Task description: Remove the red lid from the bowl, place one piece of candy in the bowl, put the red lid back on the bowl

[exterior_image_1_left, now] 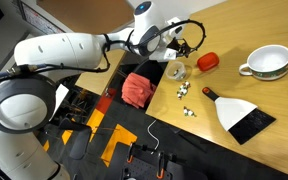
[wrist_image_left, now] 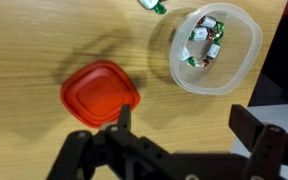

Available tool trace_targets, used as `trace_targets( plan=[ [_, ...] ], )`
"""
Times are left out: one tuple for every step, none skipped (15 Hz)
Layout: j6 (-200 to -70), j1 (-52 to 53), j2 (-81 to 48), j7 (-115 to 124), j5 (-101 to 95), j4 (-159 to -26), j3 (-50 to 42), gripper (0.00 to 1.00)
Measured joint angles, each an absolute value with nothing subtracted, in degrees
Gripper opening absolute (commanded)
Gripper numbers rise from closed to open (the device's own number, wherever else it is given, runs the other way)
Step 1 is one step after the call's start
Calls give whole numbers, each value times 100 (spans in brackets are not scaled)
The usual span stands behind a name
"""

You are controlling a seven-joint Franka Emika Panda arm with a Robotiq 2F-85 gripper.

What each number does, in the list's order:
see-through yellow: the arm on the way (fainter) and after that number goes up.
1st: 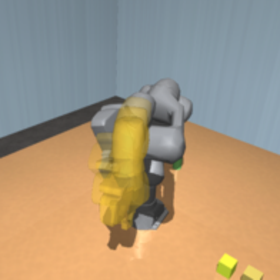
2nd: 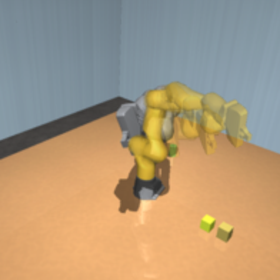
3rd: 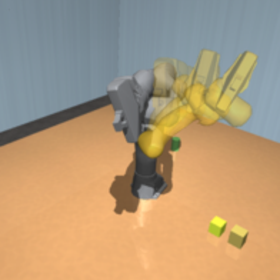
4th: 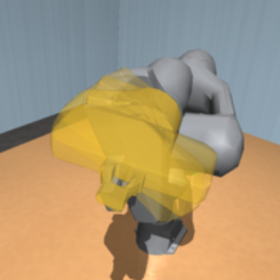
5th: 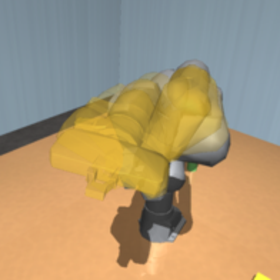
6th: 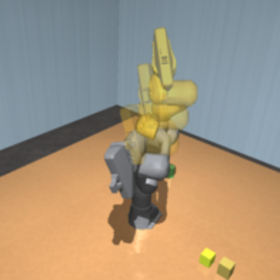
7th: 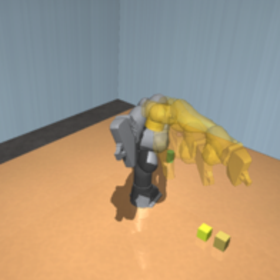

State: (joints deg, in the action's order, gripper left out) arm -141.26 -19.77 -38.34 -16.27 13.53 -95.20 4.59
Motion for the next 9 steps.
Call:
trace_targets(
  plan=[
    [-14026, -1977, -3840, -1436, 1430, -9520, 380, 100],
    [-13984, -1975, -3848, -1248, 1511, -9526, 312, 100],
    [-13982, -1973, -3857, -1040, 1585, -9539, 244, 100],
    [-13992, -1965, -3862, -820, 1660, -9557, 177, 100],
    [-14016, -1954, -3863, -596, 1723, -9576, 113, 100],
    [-14048, -1926, -3866, -339, 1741, -9588, 35, 100],
    [-14074, -1878, -3873, -55, 1742, -9591, -63, 100],
    [-14085, -1813, -3887, 236, 1741, -9591, -175, 100],
    [-14091, -1726, -3907, 541, 1727, -9591, -308, 100]
  ],
)
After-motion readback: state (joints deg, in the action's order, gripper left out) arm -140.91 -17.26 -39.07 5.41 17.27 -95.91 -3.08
